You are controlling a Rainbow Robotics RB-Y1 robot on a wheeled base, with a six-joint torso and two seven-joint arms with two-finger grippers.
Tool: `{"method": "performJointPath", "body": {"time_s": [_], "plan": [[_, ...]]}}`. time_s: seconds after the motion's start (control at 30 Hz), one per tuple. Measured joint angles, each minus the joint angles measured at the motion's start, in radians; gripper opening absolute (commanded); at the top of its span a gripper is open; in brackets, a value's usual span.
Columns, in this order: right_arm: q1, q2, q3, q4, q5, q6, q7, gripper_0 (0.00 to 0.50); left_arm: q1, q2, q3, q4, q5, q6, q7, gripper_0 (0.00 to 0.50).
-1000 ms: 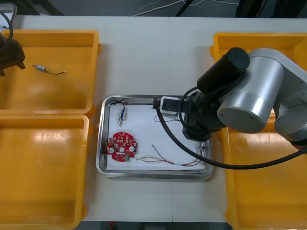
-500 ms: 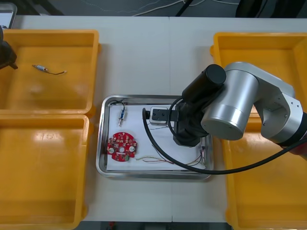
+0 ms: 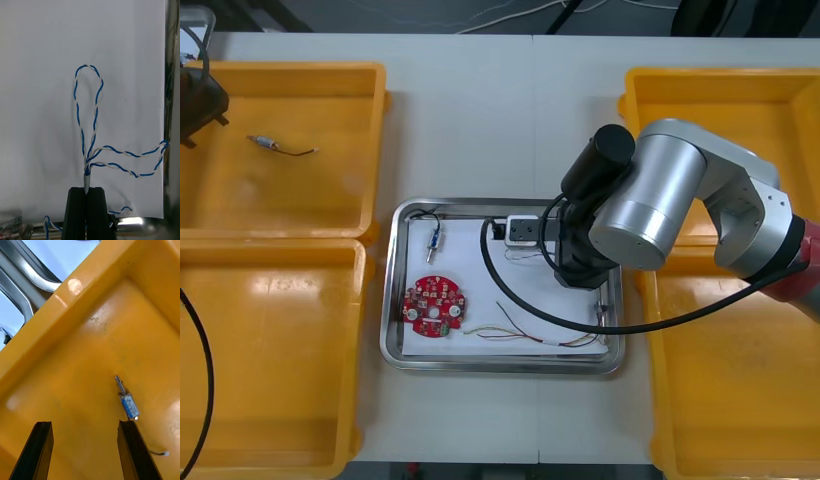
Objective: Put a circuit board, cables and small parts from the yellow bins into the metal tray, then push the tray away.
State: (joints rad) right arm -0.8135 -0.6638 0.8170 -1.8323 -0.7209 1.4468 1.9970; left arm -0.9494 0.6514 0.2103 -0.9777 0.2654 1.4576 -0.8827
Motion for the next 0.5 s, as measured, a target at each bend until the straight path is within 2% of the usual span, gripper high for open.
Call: {"method": "performJointPath", "body": {"time_s": [0.03,0.07,0.1,0.13,0.17,0.2,0.5], "plan": [[0.0,0.001,0.002,0.0,0.0,0.0,0.0,0.17,-0.007,-0.006,0.004,0.017,-0.01,-0.015,0.037,0.5],[0.0,0.001,0.005,0.0,0.0,0.0,0.0,0.225,-0.012,-0.012,0.009,0.029,-0.016,-0.025,0.066,0.5],[0.0,0.001,0.008,0.0,0.0,0.0,0.0,0.343,-0.016,-0.017,0.018,0.039,-0.021,-0.033,0.091,0.5],[0.0,0.002,0.009,0.0,0.0,0.0,0.0,0.415,-0.018,-0.022,0.027,0.045,-0.023,-0.037,0.106,0.5],[-0.001,0.002,0.01,0.0,-0.002,0.0,0.0,0.444,-0.019,-0.027,0.038,0.048,-0.025,-0.04,0.111,0.5],[-0.001,0.002,0.011,0.0,-0.005,0.0,0.0,0.498,-0.019,-0.032,0.049,0.048,-0.027,-0.041,0.111,0.5],[-0.005,0.003,0.011,0.0,-0.048,-0.002,0.0,0.5,-0.031,-0.065,0.07,0.048,-0.051,-0.051,0.122,0.5]]}}
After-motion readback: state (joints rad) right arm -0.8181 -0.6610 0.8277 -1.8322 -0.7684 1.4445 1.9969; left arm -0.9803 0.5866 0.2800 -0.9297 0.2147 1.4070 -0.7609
